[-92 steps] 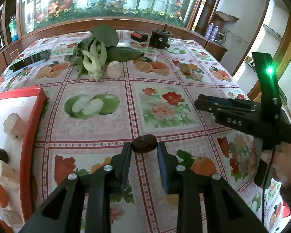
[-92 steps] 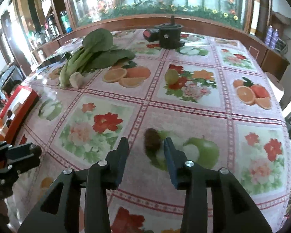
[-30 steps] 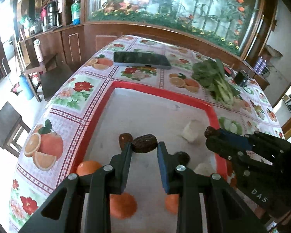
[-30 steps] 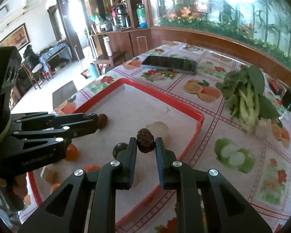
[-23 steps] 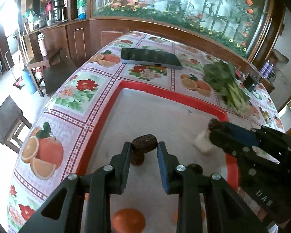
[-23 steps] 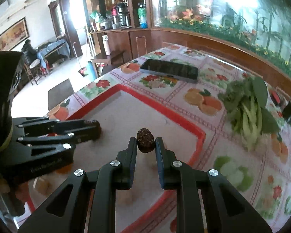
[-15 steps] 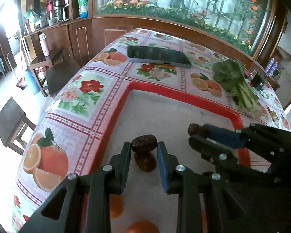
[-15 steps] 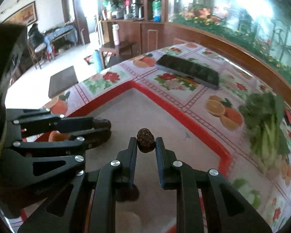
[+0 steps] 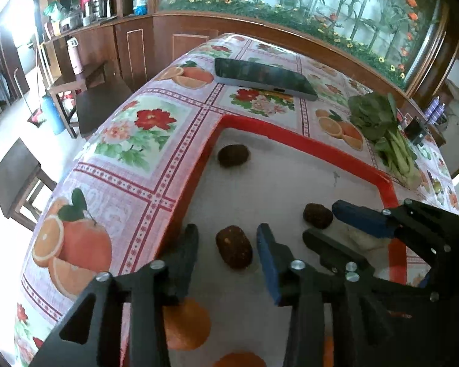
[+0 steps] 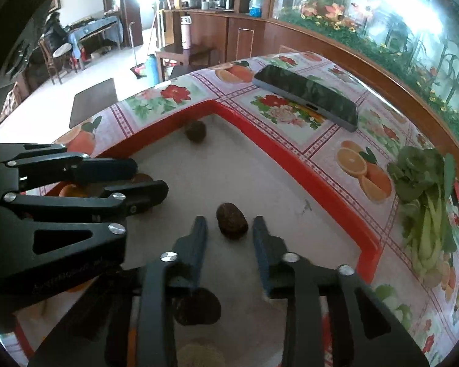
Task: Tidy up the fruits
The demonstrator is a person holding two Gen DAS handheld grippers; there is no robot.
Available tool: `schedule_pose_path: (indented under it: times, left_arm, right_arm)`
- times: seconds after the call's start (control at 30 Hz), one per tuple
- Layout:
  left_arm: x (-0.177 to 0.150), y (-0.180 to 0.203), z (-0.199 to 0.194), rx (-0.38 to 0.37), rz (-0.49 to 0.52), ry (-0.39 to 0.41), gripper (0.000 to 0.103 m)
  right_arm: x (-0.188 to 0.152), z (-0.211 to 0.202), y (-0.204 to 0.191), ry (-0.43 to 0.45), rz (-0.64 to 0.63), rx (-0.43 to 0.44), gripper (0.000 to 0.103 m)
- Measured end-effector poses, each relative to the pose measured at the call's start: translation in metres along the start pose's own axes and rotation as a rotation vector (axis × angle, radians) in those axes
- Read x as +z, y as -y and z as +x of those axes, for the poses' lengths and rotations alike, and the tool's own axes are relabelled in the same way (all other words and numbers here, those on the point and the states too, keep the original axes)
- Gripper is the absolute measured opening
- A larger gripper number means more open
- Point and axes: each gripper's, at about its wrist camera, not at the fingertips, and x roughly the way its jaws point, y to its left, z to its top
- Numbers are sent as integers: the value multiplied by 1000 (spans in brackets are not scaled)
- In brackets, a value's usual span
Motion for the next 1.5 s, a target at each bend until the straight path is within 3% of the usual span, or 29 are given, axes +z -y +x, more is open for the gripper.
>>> schedule_pose_path:
  times: [0.3, 0.37, 0.53, 0.7, 0.77, 0.97, 1.07, 1.23, 1.5]
  left_arm:
    - [-9, 7, -28, 32, 0, 45, 74]
    - [-14, 7, -39, 44, -13, 65, 81]
    - [-33, 9, -69, 67, -49, 109, 88]
    - [-63, 17, -97, 101, -90, 117, 94]
    - [-77, 21, -107, 116, -115, 112, 100]
    - [-129, 29, -136, 157, -183, 109, 101]
    - [-154, 29, -141, 146, -222, 99, 101]
    - [-181, 35, -147, 156, -226, 97, 101]
    - [-193, 50, -155, 180, -182, 114, 101]
  right_arm:
    - [-11, -39, -3, 38, 24, -44, 38]
    - [-14, -52, -2, 61, 46, -43, 46]
    - [-35, -93, 0, 120, 122, -42, 81]
    - [-72, -119, -5, 68, 200, -10, 98]
    - [-89, -125, -8, 34, 230, 9, 99]
    - [-144, -141, -21, -61, 329, 22, 99]
    - [-162, -148, -25, -67, 369, 37, 100]
    - [-175, -160, -34, -31, 348, 30, 100]
    - [-176, -160, -41, -32, 288, 30, 100]
